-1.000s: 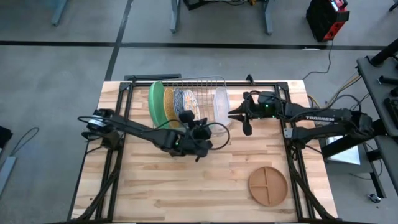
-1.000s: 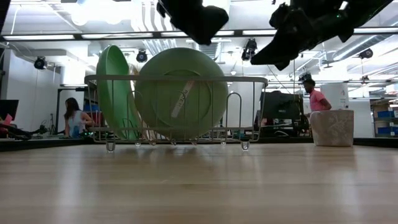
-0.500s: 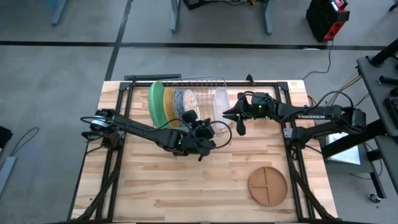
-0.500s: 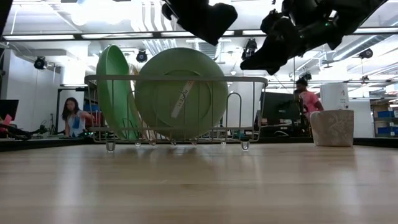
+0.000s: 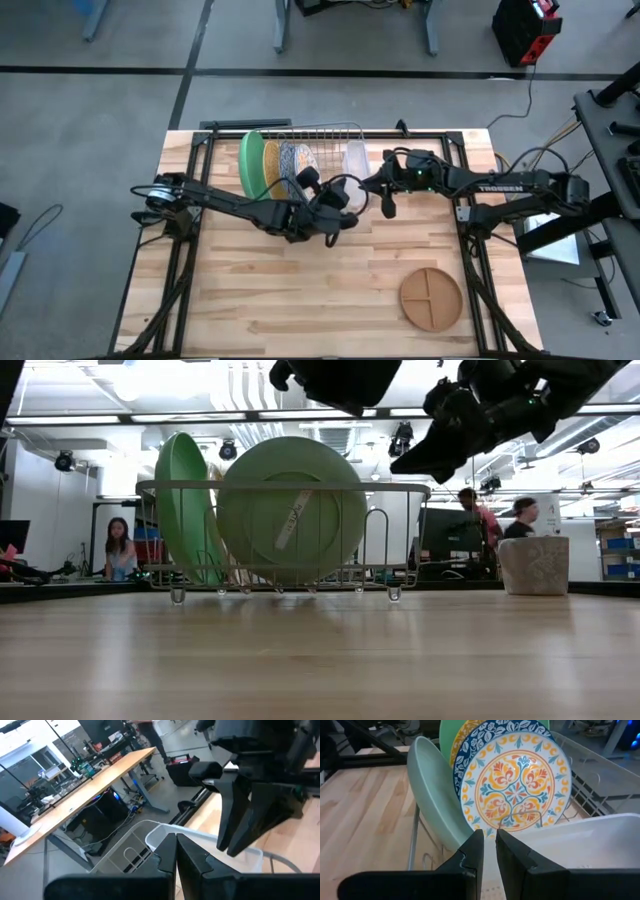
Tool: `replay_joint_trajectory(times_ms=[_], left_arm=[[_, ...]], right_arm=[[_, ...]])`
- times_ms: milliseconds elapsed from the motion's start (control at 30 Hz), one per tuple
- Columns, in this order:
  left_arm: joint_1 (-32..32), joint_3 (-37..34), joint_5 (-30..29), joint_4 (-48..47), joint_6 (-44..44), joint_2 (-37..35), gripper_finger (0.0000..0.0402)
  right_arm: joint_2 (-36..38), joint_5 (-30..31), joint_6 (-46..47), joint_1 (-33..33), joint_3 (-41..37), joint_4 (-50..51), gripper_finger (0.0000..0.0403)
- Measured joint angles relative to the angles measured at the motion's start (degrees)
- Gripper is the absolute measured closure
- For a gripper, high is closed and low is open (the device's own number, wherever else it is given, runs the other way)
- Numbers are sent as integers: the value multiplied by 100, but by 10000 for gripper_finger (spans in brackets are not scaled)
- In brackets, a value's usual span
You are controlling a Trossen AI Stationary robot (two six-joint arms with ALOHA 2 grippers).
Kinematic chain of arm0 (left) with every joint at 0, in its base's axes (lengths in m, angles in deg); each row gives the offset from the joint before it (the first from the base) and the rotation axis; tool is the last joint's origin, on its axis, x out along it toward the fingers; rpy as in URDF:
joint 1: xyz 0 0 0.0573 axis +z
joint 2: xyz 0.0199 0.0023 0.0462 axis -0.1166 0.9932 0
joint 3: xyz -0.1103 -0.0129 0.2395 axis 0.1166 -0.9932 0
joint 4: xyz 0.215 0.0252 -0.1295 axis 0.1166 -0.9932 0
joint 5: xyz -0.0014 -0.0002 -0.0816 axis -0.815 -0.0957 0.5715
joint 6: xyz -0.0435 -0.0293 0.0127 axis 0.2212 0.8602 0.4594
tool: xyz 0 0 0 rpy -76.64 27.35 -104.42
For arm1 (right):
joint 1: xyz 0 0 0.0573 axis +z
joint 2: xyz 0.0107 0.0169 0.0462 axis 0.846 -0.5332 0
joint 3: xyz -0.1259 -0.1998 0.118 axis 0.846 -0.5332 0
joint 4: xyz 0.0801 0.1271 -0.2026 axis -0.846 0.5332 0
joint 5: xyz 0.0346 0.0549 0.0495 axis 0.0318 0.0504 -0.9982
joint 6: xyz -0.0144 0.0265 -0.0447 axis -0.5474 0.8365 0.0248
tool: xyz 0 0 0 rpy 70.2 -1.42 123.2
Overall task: Sort dishes
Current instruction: Put the brown plate in the dish rack
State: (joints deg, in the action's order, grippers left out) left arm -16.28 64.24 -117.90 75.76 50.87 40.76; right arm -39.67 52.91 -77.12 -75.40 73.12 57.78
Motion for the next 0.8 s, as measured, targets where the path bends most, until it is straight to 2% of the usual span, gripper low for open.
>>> replay_joint_trajectory(times_ms=[500, 667, 800], left_arm=[[4, 0, 153, 167, 3, 0, 401], [13, 0, 270, 170, 3, 0, 401], [15, 0, 454, 174, 18, 0, 401]], right_arm=[[15, 6, 50, 4, -199, -142, 369], [15, 8, 155, 4, -376, -863, 378], [15, 9, 183, 4, -476, -1020, 378]])
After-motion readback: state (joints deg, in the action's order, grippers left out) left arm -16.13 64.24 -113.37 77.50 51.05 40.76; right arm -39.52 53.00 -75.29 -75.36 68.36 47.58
